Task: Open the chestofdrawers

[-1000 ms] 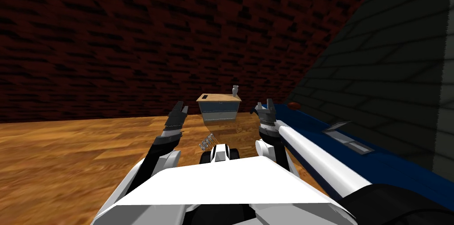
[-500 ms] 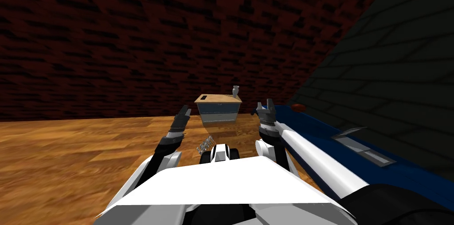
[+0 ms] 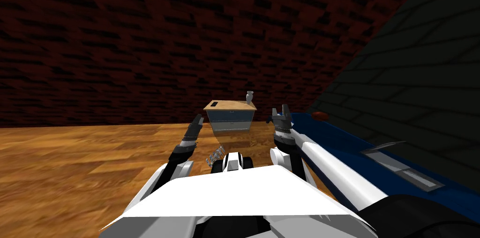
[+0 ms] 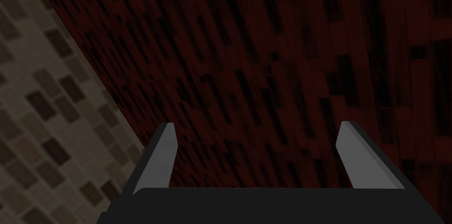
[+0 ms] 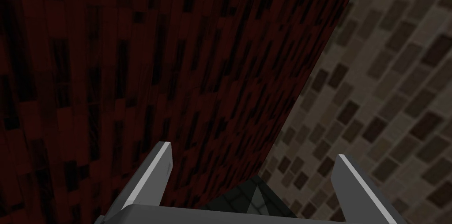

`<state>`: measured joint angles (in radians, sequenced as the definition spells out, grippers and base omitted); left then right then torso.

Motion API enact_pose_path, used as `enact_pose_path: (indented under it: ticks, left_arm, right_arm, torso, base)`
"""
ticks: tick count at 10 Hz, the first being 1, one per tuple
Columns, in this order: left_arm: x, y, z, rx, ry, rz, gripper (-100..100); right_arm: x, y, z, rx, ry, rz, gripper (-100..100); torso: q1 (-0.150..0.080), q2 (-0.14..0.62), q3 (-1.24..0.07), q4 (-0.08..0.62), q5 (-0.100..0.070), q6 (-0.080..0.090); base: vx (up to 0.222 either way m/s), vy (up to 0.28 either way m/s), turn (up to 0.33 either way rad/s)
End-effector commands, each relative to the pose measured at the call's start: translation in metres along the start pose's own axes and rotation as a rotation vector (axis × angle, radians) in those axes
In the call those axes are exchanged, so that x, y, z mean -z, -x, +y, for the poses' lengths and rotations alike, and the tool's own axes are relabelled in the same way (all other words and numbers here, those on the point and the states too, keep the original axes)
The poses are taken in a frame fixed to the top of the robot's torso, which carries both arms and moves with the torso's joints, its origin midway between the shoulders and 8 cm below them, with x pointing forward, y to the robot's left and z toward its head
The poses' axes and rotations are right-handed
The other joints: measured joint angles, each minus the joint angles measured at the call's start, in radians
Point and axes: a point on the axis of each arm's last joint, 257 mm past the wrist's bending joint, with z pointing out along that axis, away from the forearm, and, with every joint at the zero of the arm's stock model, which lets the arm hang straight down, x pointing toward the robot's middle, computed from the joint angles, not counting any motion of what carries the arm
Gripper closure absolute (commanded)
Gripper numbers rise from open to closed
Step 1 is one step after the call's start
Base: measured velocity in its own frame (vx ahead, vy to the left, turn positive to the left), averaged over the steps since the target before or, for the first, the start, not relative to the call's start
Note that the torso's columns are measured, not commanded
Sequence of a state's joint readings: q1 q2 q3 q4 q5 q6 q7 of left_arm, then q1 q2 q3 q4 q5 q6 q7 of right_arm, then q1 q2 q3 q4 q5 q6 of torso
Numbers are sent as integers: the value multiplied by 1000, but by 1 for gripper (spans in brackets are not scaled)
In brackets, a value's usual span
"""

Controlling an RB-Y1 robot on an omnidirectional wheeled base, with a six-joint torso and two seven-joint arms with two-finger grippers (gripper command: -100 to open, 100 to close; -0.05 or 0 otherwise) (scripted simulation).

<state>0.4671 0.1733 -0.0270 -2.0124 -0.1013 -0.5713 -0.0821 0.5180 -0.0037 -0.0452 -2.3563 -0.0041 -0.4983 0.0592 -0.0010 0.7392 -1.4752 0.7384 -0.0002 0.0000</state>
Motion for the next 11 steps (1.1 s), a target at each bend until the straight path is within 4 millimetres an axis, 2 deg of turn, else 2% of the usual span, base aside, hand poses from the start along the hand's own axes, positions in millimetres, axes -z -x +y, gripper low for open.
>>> enact_pose_path:
  ticks: [1,3,11]
  left_arm:
    - [7,-10,16,-3,-1,17,-100]
    - [13,-15,30,-2,15,26,-100]
    - [32,-31,66,3,36,46,-100]
  right_arm:
    - [0,0,0,0,0,0,0]
    - [0,0,0,0,0,0,0]
    - [0,0,0,0,0,0,0]
  torso:
    - [-1,-2,-1,0,0,0]
    - [2,-2,-1,-1,0,0]
    - [1,-1,-1,-1,0,0]
  base:
    - [158,-83,72]
    - [118,-52,21]
    - [86,-45,29]
